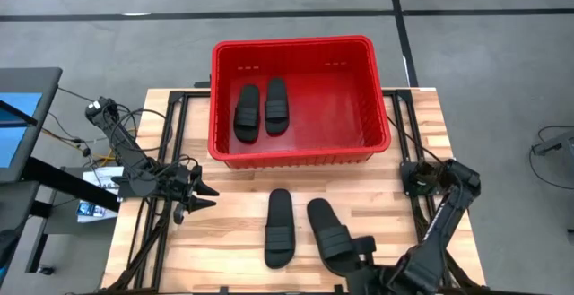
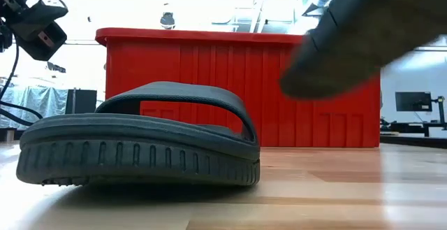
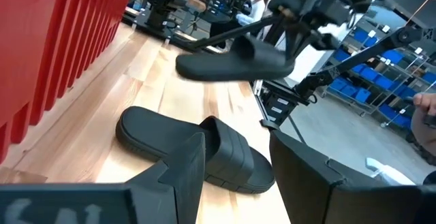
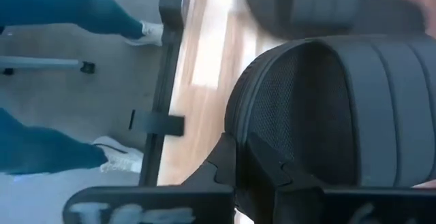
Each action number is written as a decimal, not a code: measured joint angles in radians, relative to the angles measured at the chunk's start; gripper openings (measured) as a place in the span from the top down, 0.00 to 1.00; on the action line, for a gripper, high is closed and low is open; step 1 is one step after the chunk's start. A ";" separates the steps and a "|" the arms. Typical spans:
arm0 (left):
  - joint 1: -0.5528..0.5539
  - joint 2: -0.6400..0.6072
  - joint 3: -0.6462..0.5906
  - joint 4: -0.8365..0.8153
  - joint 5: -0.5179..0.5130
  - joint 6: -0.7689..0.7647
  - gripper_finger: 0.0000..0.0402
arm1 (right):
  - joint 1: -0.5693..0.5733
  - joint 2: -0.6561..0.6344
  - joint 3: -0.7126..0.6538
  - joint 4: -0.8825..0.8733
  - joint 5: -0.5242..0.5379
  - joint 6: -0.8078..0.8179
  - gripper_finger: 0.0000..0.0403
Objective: Pick and place slides into bin
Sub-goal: Put the right slide into the bin
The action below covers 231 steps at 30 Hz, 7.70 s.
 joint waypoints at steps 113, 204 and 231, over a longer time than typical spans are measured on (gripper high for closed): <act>0.000 0.000 0.040 0.306 -0.007 0.287 0.61 | -1.308 -0.237 -0.252 0.290 -0.310 -1.122 1.00; 0.000 0.000 0.040 0.303 0.001 0.287 0.61 | -1.368 -0.058 -0.247 0.256 -0.383 -1.112 1.00; 0.000 0.000 0.040 0.303 0.001 0.287 0.61 | -1.367 -0.059 -0.247 0.229 -0.383 -1.069 0.88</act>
